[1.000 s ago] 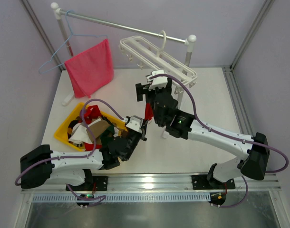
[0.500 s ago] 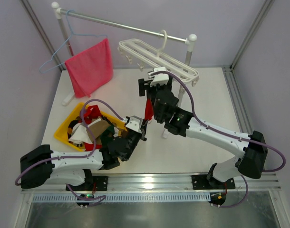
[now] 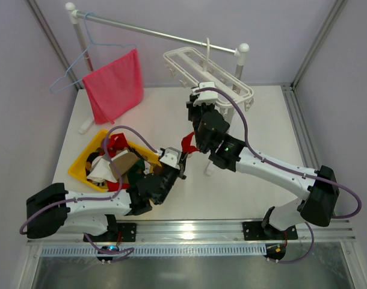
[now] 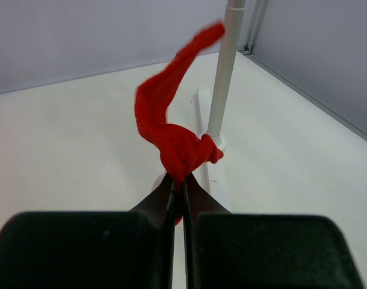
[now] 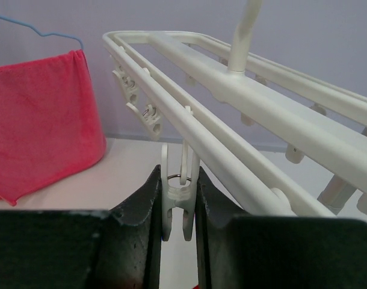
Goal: Remove the socks clipped to the hanger
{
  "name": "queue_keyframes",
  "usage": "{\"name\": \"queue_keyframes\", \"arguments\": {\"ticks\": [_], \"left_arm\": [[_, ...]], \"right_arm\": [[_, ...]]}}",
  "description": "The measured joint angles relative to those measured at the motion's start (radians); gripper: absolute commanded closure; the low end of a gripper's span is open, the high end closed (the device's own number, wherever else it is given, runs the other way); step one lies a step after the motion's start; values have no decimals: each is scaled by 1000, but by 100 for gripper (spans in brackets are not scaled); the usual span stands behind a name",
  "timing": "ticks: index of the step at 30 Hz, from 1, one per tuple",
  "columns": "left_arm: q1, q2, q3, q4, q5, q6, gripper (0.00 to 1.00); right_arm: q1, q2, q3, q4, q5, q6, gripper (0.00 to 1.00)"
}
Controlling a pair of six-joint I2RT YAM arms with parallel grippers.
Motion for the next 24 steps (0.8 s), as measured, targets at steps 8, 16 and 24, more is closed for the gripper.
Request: {"name": "queue_keyframes", "arguments": {"ticks": [8,16,24], "left_arm": [[-4,14,0,0,-1,0,100],[-3,21,-10,6,-33,8,100],[102,-39,-75,-22,-38,-44,100]], "right_arm": [[-1,0,0,8,-1,0,93],[0,0,-11,21,-25,-2,15],[0,-19,-70,22,-73,-3,0]]}}
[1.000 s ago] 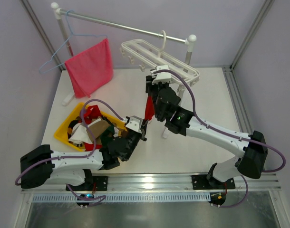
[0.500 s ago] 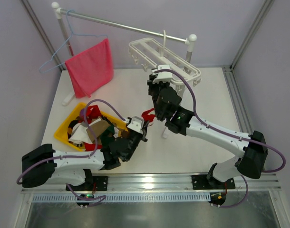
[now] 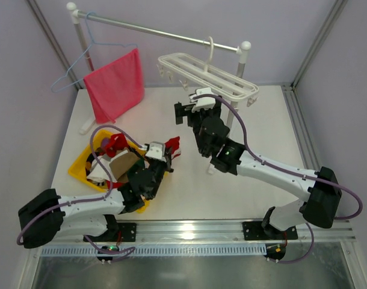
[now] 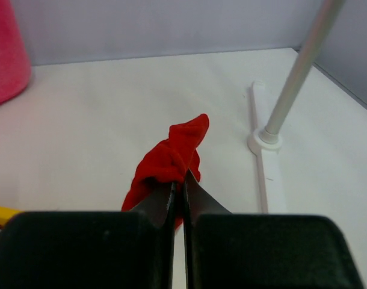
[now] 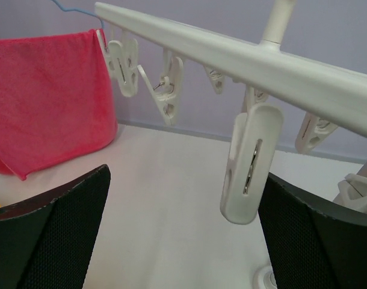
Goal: Remove the socks clipped to the hanger
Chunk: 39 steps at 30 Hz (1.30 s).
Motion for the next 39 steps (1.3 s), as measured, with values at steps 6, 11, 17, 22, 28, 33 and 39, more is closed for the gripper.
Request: {"name": "queue_keyframes", "arguments": {"ticks": [6,11,17,22,28,33,39], "left_arm": [[203,-178,-35,-142,22,-137,100],[367,-325,-36,-317,29,-242,100],[558,-481,-34,-531,28,-318,100],[697,-528,-31,-687,23,-403,100],[714,-527,-49,-798,1,-543,100],[714,-494,-69,-856,13,-652,100],[714,-451,-80,-890,34,-726,96]], "right_arm": [[0,-23,-37,4,-40,-1,0],[0,-31,-56,11,-60,-3,0],[0,-59,-96,32,-83,-8,0],[-5,-87,-134,52,-109,-7,0],[-23,-122,-160,60,-129,2,0],[-43,-152,-187,67,-141,15,0],[-62,-156,-193,66,-151,36,0]]}}
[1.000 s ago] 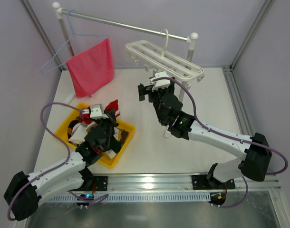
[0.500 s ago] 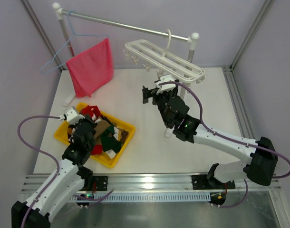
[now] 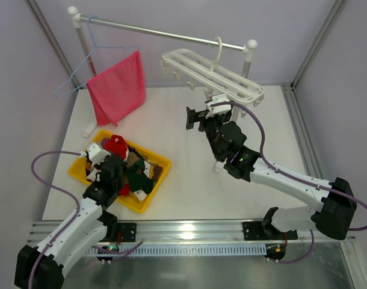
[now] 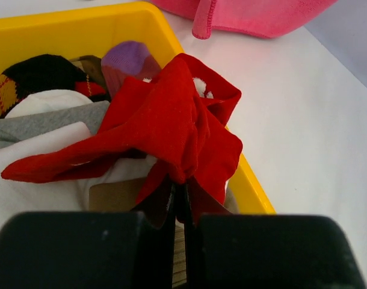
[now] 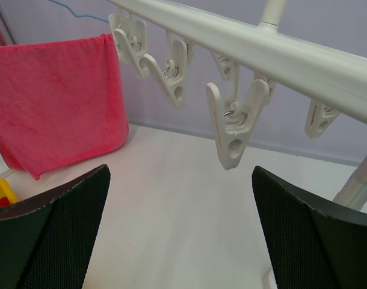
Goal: Remove the socks clipped to the hanger
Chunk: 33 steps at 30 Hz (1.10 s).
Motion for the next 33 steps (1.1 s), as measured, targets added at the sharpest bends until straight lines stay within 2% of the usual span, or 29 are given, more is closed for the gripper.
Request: {"name": "queue_keyframes", "arguments": {"ticks": [2,3,5,6,7,8,23,29,33], "left_arm": [[0,0,0,-8,2,-11,82],[0,0,0,-11,2,-15,61],[0,-4,0,-21,5,-18,43],[0,-9,0,-27,8,-19,17],[0,-14,0,-31,9,-13,5],[0,-21,1,-37,11,-16,0],[-28,-176,134,-269,-45,11,0],[-55,-279,139,-374,-43,-5,1],[-58,-317,139,-378,-46,13,0]], "right_arm": [[-3,0,-2,0,-5,4,0],[-3,0,-2,0,-7,5,0],[-4,0,-2,0,-13,9,0],[-4,0,-2,0,-14,11,0],[-4,0,-2,0,-16,13,0],[-4,0,-2,0,-18,16,0],[-4,0,-2,-20,-61,53,0],[-4,5,-2,-38,-92,84,0],[-6,18,-2,-47,-134,132,0]]}}
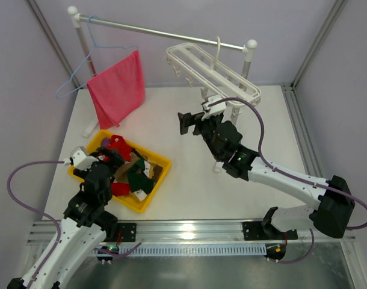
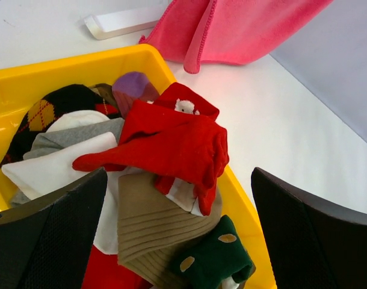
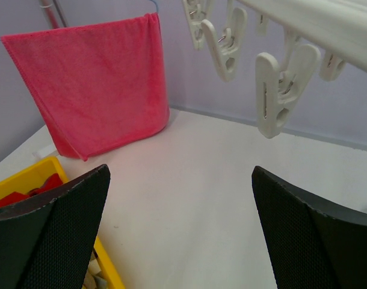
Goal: Remove the socks clipped to the hanger
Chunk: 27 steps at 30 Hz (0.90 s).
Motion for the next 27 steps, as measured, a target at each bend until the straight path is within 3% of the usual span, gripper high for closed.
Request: {"name": "queue_keyframes", "arguments": {"ticks": [4,15,27], "left_arm": [[0,36,4,43,-3,66,0],[0,364,144,320,145,269,0],[-2,356,146,412,187,335,0]], "right_arm": [[2,22,0,-7,-49,39,0],[29,43,0,-5,-121,54,0],[29,43,-1,2,-122,51,0]]}}
